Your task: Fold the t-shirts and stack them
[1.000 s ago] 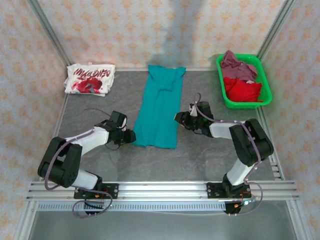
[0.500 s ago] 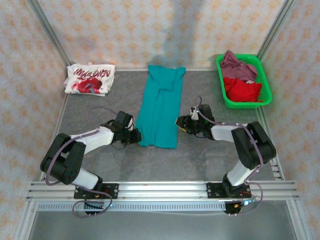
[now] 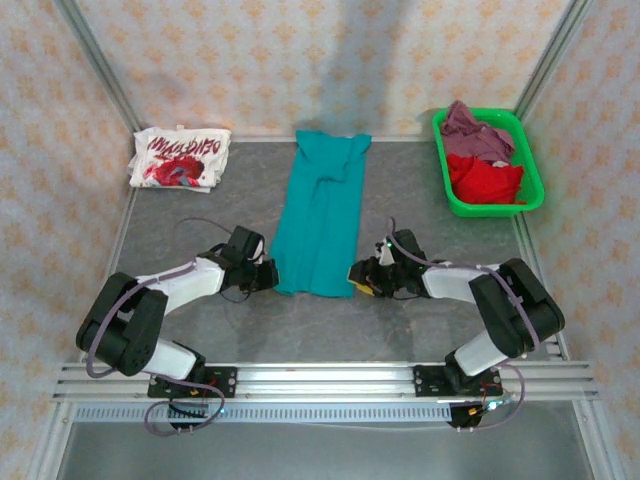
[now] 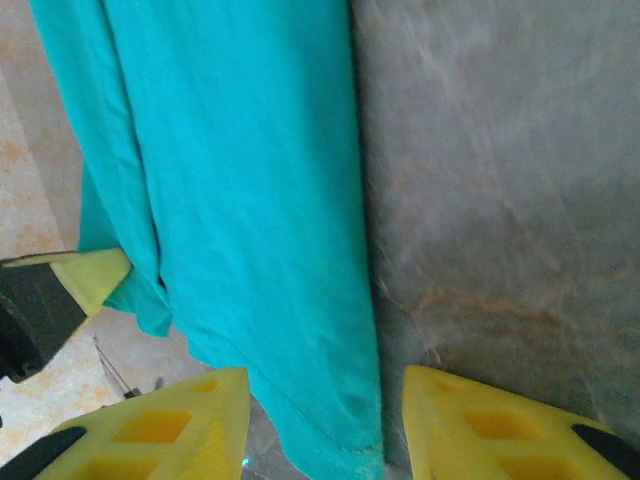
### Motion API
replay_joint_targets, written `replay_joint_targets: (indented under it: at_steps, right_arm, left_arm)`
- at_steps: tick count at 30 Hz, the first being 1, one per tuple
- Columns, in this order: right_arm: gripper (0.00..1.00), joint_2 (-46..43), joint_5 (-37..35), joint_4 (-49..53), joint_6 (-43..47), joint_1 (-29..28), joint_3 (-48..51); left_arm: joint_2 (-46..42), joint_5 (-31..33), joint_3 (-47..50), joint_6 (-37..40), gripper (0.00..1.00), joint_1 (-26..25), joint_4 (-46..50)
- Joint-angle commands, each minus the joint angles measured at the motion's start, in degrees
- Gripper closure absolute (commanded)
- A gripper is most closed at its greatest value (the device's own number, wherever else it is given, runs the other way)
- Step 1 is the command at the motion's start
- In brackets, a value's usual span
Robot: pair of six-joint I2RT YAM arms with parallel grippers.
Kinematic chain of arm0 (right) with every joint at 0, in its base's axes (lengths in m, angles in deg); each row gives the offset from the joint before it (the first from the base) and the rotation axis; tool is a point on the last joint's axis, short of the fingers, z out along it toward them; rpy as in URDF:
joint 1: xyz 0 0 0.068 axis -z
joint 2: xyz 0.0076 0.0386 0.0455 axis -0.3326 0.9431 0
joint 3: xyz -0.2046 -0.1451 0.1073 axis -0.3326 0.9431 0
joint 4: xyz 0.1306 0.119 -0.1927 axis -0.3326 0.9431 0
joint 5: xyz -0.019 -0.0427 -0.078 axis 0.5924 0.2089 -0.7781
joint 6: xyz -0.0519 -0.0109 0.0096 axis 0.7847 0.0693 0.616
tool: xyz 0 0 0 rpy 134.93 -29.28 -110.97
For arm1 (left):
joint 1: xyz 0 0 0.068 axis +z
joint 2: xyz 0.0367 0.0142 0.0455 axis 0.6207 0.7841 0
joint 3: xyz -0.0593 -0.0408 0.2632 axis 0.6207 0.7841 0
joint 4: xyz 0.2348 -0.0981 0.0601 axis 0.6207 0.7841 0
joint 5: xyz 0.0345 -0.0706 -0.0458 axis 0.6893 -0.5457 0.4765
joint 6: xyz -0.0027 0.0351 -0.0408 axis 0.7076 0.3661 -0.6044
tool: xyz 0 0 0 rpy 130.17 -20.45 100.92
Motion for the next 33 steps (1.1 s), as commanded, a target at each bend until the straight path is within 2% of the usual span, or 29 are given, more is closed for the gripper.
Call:
replay_joint_targets:
  at_steps: [1,10,18,26,33]
  right_arm:
    - [0.56,-0.46,2.13,-3.3,-3.46,-1.09,1.99]
    - [0.58,0.51,1.04,-10.28,-9.28,-4.75,2.75]
    - [0.64,-2.1,-3.3,-7.11,-10.57,-5.47,4.08]
    - [0.57,-5.31,-6.88,1.2,-10.37,-7.02,2.7]
    - [0.6,-3.09,-8.46,-1.69,-12.67,-10.29,1.61]
  left_arm:
    - [-1.99,0.85,1.31,-1.1,1.0,-0.21,-1.04]
    - [-4.0,0.78,2.61,-2.07,1.0,-0.21,-1.6]
    - [-5.73,2.0,4.01,-3.07,1.0,-0.21,-2.1]
    - [-6.93,2.21,4.56,-3.3,1.0,-0.21,-1.98]
    - [-6.89,2.21,5.46,-3.65,1.0,-0.19,-3.31]
